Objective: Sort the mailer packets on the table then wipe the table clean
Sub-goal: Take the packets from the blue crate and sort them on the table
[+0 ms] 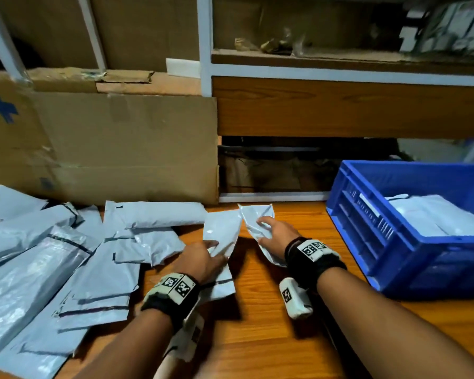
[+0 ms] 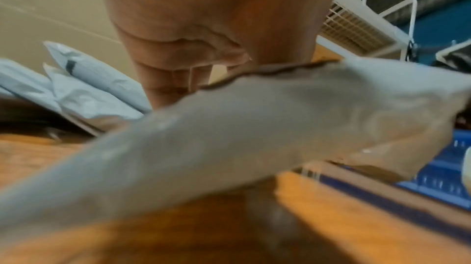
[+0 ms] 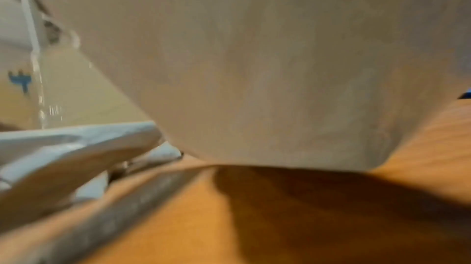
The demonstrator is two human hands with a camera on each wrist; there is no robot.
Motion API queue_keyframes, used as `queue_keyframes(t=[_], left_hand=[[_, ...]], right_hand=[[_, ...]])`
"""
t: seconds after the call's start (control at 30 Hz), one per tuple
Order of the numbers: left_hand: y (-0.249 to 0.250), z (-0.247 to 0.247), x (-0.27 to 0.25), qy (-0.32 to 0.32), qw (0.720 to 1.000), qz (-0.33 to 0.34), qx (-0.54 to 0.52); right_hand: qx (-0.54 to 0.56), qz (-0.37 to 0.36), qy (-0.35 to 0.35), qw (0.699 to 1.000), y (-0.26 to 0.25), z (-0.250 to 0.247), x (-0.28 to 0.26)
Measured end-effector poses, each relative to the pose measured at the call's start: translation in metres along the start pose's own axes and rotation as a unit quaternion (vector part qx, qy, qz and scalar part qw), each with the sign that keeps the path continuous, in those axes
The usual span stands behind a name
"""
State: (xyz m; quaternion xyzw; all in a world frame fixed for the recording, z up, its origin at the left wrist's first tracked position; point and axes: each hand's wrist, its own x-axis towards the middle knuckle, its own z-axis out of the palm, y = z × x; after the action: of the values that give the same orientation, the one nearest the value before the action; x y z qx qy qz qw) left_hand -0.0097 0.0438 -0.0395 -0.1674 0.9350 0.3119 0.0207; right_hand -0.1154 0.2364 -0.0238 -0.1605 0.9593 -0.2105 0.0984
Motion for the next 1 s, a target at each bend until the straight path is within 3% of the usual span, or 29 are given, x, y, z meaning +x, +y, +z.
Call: queue_keyframes(t=[0.23, 0.5, 0.77, 1.0], left_hand=[[0.115, -0.019, 0.013, 0.057, 0.992, 0.098, -0.060], [0.269, 0.007, 0.008, 0.055, 0.972, 0.220, -0.064], [0.428, 0.082, -0.001, 0.021, 0.964, 0.258, -0.056], [0.507, 0.139, 0.013, -0.024, 0.972, 0.233, -0.004]], right_hand=[[0.035, 0.016, 0.140, 0.989, 0.026, -0.113, -0.027], [0.012, 0.081, 0.230, 0.970, 0.134, -0.231, -0.077], [-0.002, 0.108, 0.239, 0.965, 0.265, -0.314, -0.112], [-0.048, 0.121, 0.188, 0.974, 0.349, -0.356, -0.100]])
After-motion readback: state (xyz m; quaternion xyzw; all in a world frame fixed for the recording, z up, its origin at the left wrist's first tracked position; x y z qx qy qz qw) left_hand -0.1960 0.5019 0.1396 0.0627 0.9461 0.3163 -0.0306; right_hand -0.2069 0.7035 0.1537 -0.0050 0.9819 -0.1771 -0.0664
